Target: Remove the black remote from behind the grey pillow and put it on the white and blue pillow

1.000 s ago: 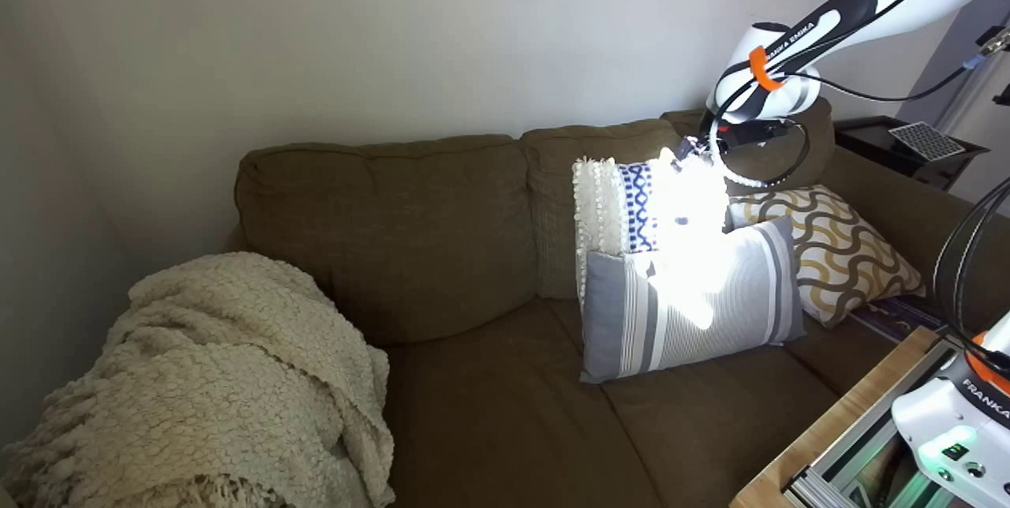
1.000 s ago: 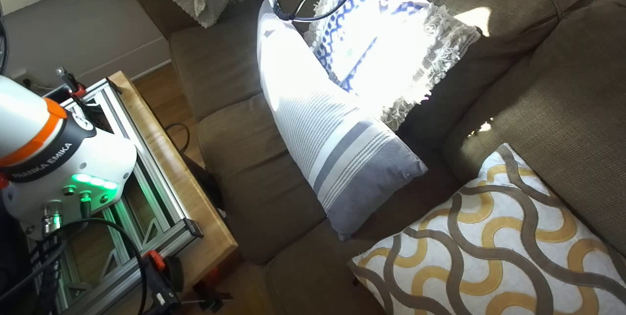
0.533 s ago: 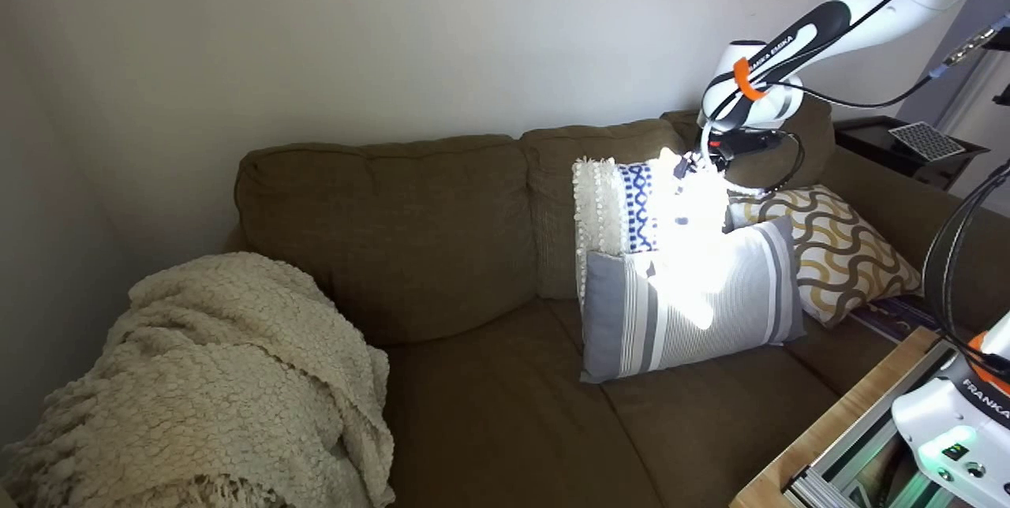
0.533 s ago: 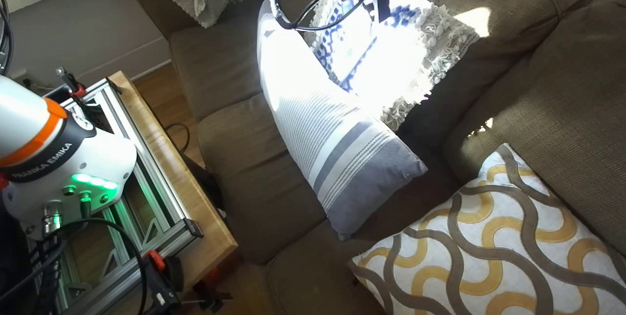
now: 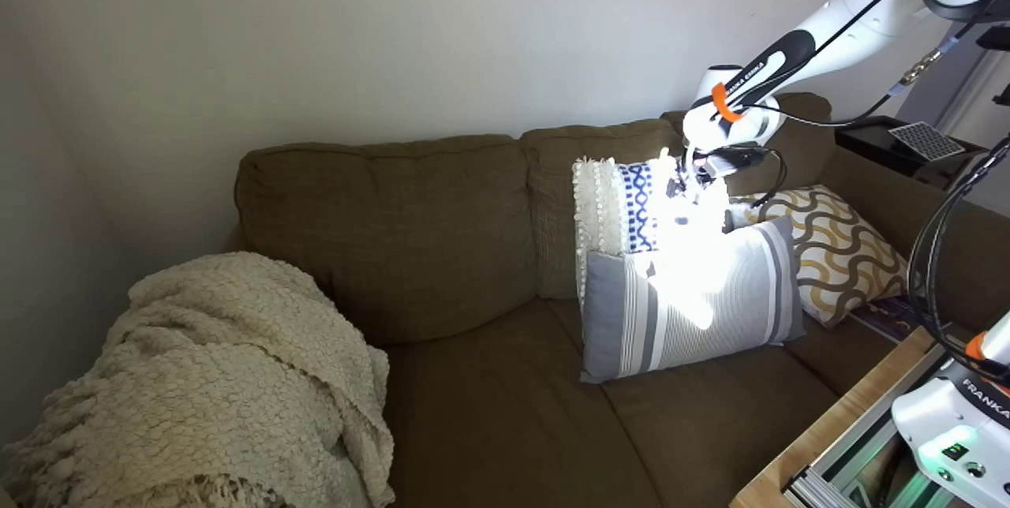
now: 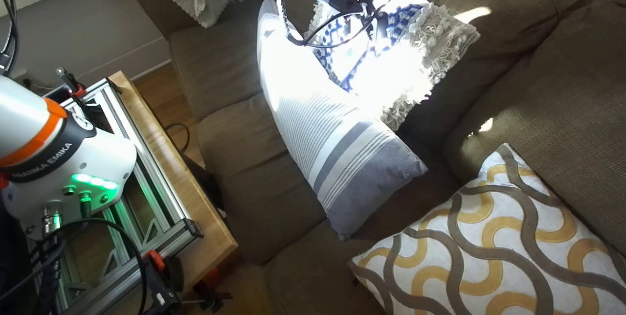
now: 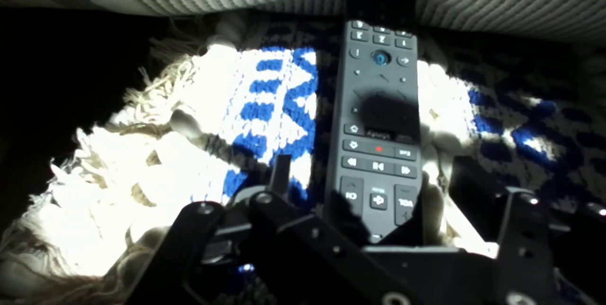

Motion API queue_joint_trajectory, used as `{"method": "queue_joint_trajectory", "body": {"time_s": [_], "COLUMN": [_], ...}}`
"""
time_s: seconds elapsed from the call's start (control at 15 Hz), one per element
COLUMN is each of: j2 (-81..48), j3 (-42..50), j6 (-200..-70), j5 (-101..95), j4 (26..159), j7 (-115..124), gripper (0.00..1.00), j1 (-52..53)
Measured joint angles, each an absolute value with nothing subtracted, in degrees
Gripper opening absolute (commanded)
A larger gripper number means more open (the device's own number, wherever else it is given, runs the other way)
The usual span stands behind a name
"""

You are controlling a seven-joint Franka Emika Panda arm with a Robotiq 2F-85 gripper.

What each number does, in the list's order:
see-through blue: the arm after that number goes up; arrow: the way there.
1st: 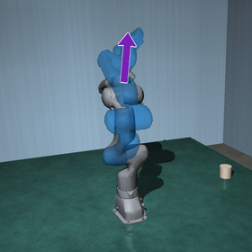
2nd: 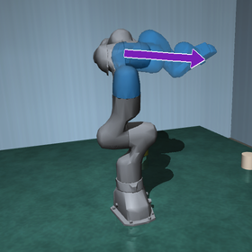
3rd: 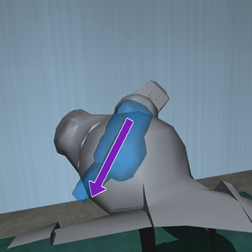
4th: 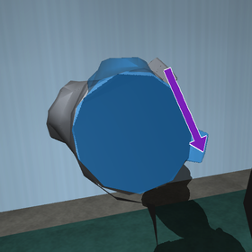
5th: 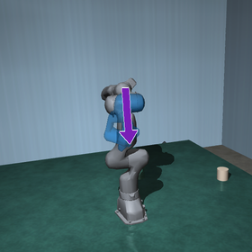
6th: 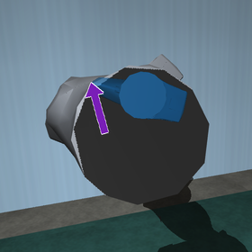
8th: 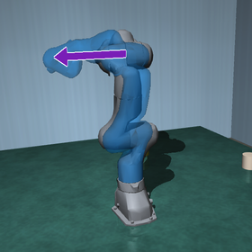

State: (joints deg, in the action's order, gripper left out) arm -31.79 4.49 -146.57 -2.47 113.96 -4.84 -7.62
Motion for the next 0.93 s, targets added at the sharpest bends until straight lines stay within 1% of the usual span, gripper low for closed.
{"method": "queue_joint_trajectory", "body": {"time_s": [0.07,0.13,0.27,0.33,0.67,0.93], "j2": [-32.3,-32.7,-33.3,-33.5,-33.4,-29.3], "j3": [4.5,4.5,4.5,4.5,4.7,5.7], "j6": [-146.6,-146.6,-146.6,-146.6,-146.6,-145.5], "j5": [-2.5,-2.5,-2.5,-2.5,-2.6,-2.6], "j4": [113.5,113.0,112.3,112.0,111.5,111.3], "j7": [-4.8,-4.8,-4.8,-4.8,-4.9,-5.2], "gripper": [0.56,0.45,0.29,0.27,0.27,0.27], "j1": [-7.6,-7.5,-7.4,-7.3,-7.2,-7.6]}}
